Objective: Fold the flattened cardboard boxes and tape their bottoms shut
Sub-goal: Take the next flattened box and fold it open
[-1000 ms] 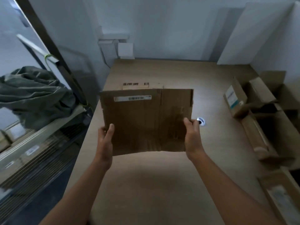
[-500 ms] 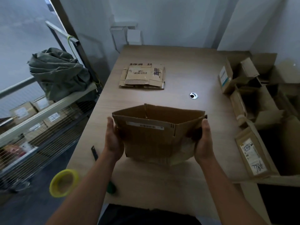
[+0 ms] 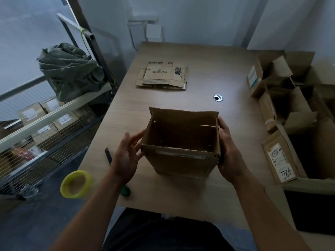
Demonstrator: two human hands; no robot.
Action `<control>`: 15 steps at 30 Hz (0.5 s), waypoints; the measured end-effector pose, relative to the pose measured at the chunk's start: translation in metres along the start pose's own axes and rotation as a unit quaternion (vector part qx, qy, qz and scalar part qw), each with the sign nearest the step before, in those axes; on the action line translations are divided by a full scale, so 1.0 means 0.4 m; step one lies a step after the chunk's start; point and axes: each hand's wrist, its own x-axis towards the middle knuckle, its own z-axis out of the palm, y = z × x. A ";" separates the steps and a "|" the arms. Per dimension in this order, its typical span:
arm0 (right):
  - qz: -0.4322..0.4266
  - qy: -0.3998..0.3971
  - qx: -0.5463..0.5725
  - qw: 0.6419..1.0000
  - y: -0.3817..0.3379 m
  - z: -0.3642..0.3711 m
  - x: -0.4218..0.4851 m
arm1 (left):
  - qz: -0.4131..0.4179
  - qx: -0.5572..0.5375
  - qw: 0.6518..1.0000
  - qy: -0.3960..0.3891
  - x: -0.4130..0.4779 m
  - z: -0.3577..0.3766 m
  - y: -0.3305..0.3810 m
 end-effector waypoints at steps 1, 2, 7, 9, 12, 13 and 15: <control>0.005 -0.009 -0.002 1.000 0.006 -0.004 -0.012 | -0.014 0.019 1.000 -0.010 -0.007 0.003 0.007; 0.016 -0.013 -0.008 1.000 0.011 -0.009 -0.022 | -0.028 0.042 0.998 -0.028 -0.012 0.007 0.015; 0.039 -0.018 -0.028 0.999 -0.006 -0.022 -0.042 | -0.110 0.111 0.985 -0.078 -0.021 0.034 0.088; 0.035 -0.001 -0.056 0.998 -0.008 -0.020 -0.031 | -0.128 0.159 0.975 -0.086 -0.019 0.051 0.103; 0.040 0.039 -0.072 0.996 0.000 -0.017 -0.014 | -0.128 0.237 0.959 -0.091 -0.018 0.076 0.099; 0.041 0.040 -0.069 0.996 0.003 -0.019 -0.009 | -0.122 0.247 0.955 -0.108 -0.020 0.079 0.097; 0.045 0.034 -0.071 0.996 0.014 -0.025 0.001 | -0.109 0.254 0.949 -0.152 -0.027 0.079 0.096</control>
